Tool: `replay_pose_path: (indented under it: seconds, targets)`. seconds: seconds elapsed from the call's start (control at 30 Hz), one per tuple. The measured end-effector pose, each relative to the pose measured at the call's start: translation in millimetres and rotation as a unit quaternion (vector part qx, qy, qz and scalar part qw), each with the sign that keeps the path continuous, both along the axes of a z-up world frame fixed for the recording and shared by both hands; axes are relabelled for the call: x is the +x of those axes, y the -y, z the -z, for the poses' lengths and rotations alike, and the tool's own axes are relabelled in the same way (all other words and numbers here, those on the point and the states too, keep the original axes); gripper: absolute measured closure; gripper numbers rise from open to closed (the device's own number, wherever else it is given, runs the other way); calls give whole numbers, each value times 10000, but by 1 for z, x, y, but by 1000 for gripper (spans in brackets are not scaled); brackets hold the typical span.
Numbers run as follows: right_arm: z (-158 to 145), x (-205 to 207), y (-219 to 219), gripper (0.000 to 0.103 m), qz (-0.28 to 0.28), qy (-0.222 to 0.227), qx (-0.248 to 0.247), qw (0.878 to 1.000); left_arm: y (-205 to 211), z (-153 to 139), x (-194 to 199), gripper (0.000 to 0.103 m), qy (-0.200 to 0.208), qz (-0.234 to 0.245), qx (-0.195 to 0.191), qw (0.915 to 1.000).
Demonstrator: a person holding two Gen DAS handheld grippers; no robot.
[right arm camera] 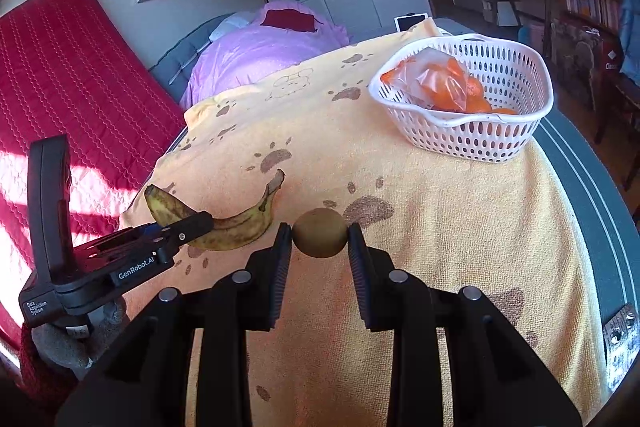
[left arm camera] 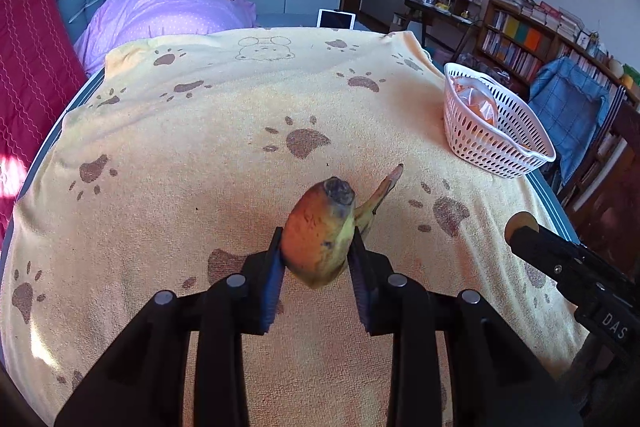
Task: Organize fruits
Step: 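Regrip the banana with the left tool while the right tool holds the kiwi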
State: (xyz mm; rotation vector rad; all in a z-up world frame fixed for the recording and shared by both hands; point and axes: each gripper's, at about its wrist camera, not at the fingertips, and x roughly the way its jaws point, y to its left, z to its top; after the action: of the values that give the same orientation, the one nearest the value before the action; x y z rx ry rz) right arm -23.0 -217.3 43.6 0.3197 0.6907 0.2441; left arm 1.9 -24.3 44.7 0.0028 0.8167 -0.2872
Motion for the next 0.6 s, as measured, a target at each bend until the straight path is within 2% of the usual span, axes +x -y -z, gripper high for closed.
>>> replay_pose_path:
  seconds: [0.23,0.43,0.5,0.6]
  targets:
    - [1,-3,2,73,49,11,-20,10000,5,16,6,65,-118,92,42,9999]
    - [2,-4,5,73,87,5,-13,10000,8,19,3,64,-169,331,93,9993]
    - [2,-4,5,73,82,-8,-11,10000,8,20,1,59,-208,461,139,9986]
    - [4,-3,4,73,72,-31,-13,10000,7,25,-1,58,-295,642,249,9972]
